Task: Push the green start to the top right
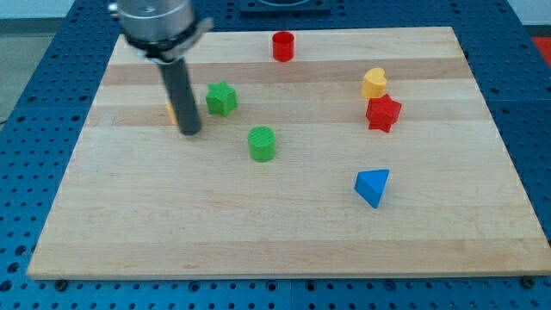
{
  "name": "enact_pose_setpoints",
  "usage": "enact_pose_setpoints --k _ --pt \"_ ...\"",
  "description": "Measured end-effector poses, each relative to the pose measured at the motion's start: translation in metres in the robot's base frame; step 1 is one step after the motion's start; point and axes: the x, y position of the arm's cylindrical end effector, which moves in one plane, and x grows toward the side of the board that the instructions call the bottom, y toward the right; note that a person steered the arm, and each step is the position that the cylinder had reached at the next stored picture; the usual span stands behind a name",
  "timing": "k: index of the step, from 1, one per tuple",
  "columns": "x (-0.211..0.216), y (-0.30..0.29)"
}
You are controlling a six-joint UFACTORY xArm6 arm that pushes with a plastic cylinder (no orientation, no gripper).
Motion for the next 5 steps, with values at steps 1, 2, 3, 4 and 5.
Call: enact_pose_setpoints --k 1,2,3,4,5 --pt "-0.005 -0.031" --pt "0.003 -0.004" --pt "0.052 -0.014" --pt "0.065 -0.062" --pt "0.062 -0.091"
